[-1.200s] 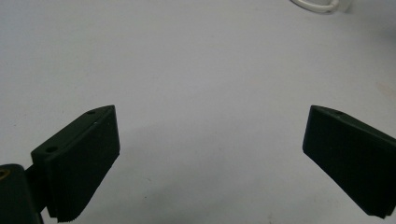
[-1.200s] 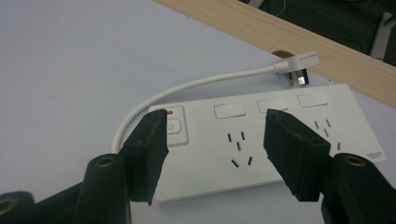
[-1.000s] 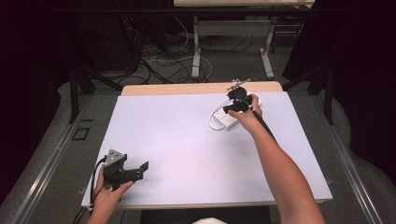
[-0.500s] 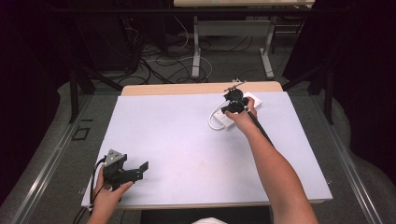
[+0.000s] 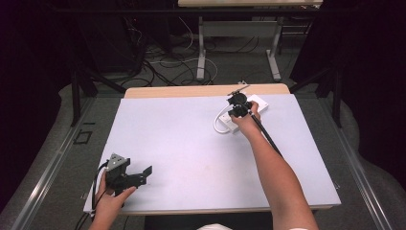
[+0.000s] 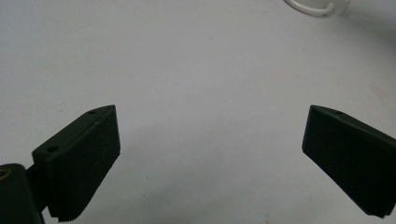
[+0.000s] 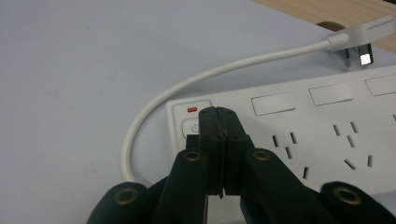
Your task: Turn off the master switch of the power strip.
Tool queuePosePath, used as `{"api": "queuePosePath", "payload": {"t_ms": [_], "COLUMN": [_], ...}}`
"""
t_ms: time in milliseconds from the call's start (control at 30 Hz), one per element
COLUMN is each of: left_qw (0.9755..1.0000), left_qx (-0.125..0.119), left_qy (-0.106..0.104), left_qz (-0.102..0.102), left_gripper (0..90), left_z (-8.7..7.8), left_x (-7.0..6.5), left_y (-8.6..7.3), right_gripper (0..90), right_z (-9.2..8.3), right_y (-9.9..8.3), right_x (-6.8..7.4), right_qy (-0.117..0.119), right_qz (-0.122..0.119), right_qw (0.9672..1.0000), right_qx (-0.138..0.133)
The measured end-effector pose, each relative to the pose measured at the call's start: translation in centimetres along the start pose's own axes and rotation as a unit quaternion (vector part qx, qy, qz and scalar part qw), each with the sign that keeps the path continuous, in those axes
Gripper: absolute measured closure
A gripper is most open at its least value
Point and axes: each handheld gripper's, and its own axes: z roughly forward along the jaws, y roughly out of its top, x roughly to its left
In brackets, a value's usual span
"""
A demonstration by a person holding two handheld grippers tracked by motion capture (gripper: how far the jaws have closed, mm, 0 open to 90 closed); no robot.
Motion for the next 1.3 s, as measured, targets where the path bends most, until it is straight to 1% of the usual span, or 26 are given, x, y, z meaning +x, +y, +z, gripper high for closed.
{"api": "queuePosePath", "payload": {"t_ms": [33,67,167,233,267,400,433,533,567,600,633,667,767,800,867,900,933,1000,1033,1067,1100,1167,1233,1300], "left_qw": [1.0000,1.0000,1.0000,1.0000,1.0000,1.0000,1.0000,1.0000,1.0000,1.0000,1.0000,1.0000,1.0000,1.0000,1.0000,1.0000,1.0000,1.0000,1.0000,1.0000,1.0000,1.0000,1.0000,1.0000], "left_qx": [0.000,-0.001,-0.003,-0.002,-0.002,-0.001,0.000,0.001,0.001,0.001,0.001,0.001,0.001,0.002,0.002,0.002,0.003,0.003,0.004,0.004,0.005,0.003,0.006,0.006], "left_qy": [0.000,0.000,0.000,0.000,0.000,-0.001,-0.001,-0.001,-0.001,0.000,-0.001,-0.001,-0.001,-0.001,-0.001,-0.002,-0.001,-0.001,-0.001,-0.001,-0.001,0.000,0.000,0.000], "left_qz": [0.000,0.001,-0.002,0.000,0.001,0.001,0.003,0.003,0.003,0.004,0.003,0.004,0.004,0.004,0.004,0.004,0.004,0.005,0.004,0.005,0.005,0.004,0.005,0.005], "left_gripper": [4.2,4.2,4.2,4.2,4.2,4.2,4.3,4.3,4.3,4.3,4.3,4.3,4.3,4.3,4.3,4.3,4.3,4.3,4.4,4.4,4.4,4.4,4.4,4.5], "left_z": [0.0,0.0,0.1,0.1,0.1,0.1,0.1,0.1,0.1,0.1,0.1,0.1,0.1,0.1,0.1,0.1,0.1,0.2,0.2,0.2,0.2,0.2,0.2,0.2], "left_x": [0.0,0.0,0.0,-0.1,-0.1,-0.1,0.0,0.0,0.0,0.0,0.0,-0.1,-0.1,-0.1,-0.1,-0.1,-0.1,-0.2,-0.2,-0.2,-0.2,-0.2,-0.2,-0.2], "left_y": [0.0,0.0,0.0,0.0,0.0,0.0,0.0,0.0,0.0,0.0,0.0,0.0,0.0,0.0,0.0,0.0,0.0,0.0,0.0,0.0,0.0,0.0,0.0,0.0], "right_gripper": [90.0,90.0,90.0,90.0,90.0,90.0,90.0,90.0,90.0,90.0,90.0,90.0,90.0,90.0,90.0,90.0,90.0,90.0,90.0,90.0,90.0,90.0,90.0,90.0], "right_z": [0.0,0.2,0.7,0.9,1.1,1.7,1.9,2.0,2.2,2.2,2.4,2.4,2.5,2.5,2.6,2.6,2.6,2.7,2.7,2.7,2.7,2.7,2.7,2.8], "right_y": [0.0,0.0,-0.1,-0.1,-0.1,-0.2,-0.2,-0.2,-0.2,-0.2,-0.3,-0.3,-0.3,-0.3,-0.3,-0.3,-0.4,-0.3,-0.3,-0.3,-0.3,-0.3,-0.3,-0.3], "right_x": [0.1,0.0,0.1,0.1,0.2,0.4,0.5,0.6,0.7,0.7,0.7,0.7,0.8,0.7,0.7,0.9,0.9,0.9,0.9,0.9,0.7,0.5,0.5,0.7], "right_qy": [-0.003,-0.008,-0.008,-0.008,-0.006,0.000,-0.004,-0.001,0.000,0.000,0.004,0.003,0.004,0.003,0.008,0.005,0.004,0.007,0.013,0.013,0.021,0.028,0.029,0.019], "right_qz": [0.006,0.001,0.007,0.006,0.013,0.010,0.005,0.004,0.012,0.012,0.012,0.012,0.013,0.009,0.006,0.008,0.004,0.008,0.017,0.017,0.022,0.024,0.028,0.028], "right_qw": [1.0000,1.0000,0.9999,0.9999,0.9999,0.9999,0.9999,0.9999,0.9999,0.9999,0.9999,0.9999,0.9999,0.9999,0.9999,0.9999,1.0000,0.9999,0.9997,0.9997,0.9995,0.9993,0.9991,0.9993], "right_qx": [0.006,0.003,0.008,0.009,0.009,0.004,0.009,0.013,0.011,0.011,0.003,0.008,0.003,0.005,0.008,0.010,0.007,0.006,0.007,0.007,0.011,0.011,0.013,0.015]}}
